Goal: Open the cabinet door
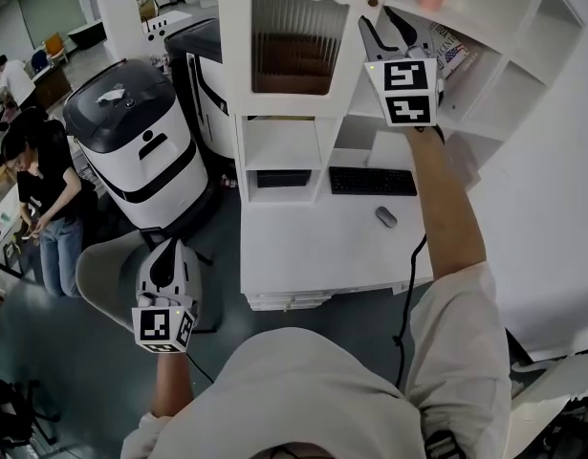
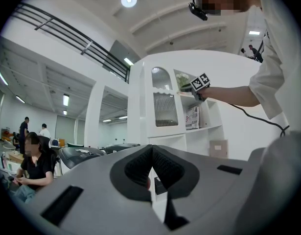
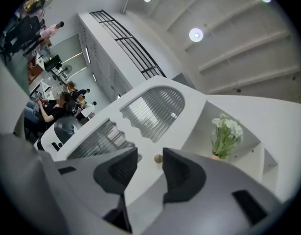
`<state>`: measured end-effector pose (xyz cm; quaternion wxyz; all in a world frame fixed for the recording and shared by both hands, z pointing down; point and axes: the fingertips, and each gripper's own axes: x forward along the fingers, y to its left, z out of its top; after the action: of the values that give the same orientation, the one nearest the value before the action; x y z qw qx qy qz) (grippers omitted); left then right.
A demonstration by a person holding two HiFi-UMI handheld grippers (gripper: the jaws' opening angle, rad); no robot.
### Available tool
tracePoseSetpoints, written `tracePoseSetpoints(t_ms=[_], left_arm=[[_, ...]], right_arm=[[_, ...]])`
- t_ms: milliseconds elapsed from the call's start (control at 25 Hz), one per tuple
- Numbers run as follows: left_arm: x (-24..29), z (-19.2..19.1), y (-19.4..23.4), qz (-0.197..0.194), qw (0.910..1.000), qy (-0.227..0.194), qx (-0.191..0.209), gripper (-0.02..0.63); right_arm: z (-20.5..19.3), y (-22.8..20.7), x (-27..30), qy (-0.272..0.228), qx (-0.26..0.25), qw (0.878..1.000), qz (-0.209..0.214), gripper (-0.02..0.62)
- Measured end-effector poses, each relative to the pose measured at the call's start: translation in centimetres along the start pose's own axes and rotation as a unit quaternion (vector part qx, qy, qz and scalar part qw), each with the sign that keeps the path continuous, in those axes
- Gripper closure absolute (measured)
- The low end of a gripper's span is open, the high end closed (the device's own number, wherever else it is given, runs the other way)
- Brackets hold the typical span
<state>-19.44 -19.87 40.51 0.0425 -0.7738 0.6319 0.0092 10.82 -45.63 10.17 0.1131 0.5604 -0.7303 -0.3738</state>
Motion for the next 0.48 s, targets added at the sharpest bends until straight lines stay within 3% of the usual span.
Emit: tracePoseSetpoints(t_ms=[480], left_arm=[[-2.0, -0.5, 1.7, 0.038, 0.9992, 0.007, -0.004, 0.609]], right_arm=[[-1.8, -1.3, 4.4, 0.034, -0.036, 0.999, 0.002, 0.448]])
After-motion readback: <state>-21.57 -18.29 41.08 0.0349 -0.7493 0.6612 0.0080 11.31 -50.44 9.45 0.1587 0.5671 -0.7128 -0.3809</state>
